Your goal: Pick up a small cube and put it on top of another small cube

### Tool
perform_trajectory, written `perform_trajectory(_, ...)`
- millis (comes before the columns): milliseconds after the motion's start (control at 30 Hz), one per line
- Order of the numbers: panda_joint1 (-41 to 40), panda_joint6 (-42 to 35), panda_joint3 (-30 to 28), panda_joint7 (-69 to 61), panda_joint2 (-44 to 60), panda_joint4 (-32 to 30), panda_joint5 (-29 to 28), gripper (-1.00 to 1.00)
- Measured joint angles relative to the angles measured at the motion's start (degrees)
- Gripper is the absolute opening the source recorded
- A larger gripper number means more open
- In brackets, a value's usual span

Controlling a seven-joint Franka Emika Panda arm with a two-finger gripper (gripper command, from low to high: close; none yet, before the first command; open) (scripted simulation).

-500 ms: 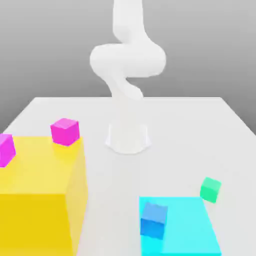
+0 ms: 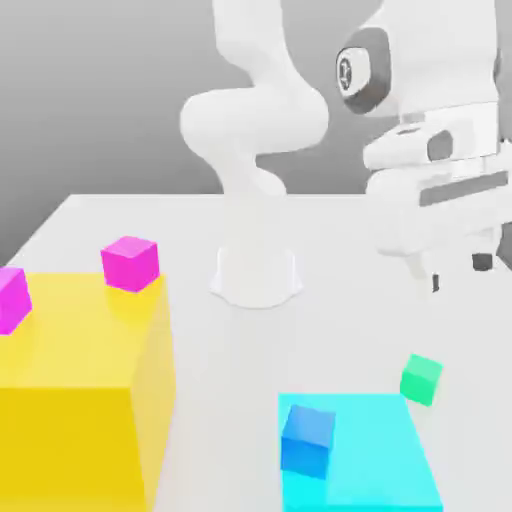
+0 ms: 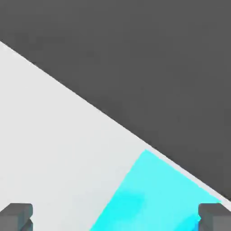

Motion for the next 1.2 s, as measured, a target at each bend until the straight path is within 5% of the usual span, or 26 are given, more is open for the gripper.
perform_trajectory(200,5.45,8.06,3.13,0.33,12.67,-6.30,-6.82,0.00)
perform_trajectory(400,11.94,17.78,-4.72,5.70,25.17,-4.67,-14.66,0.00)
perform_trajectory(433,12.86,18.98,-5.73,6.07,26.64,-4.39,-15.09,-1.00)
perform_trajectory(633,13.26,19.55,-6.19,6.44,27.37,-4.23,-15.53,-1.00)
perform_trajectory(900,9.04,8.26,-1.08,-0.55,13.52,-6.73,-6.84,-1.00)
perform_trajectory(1200,-4.94,-13.16,-11.48,-10.91,-4.94,-3.24,-6.56,-1.00)
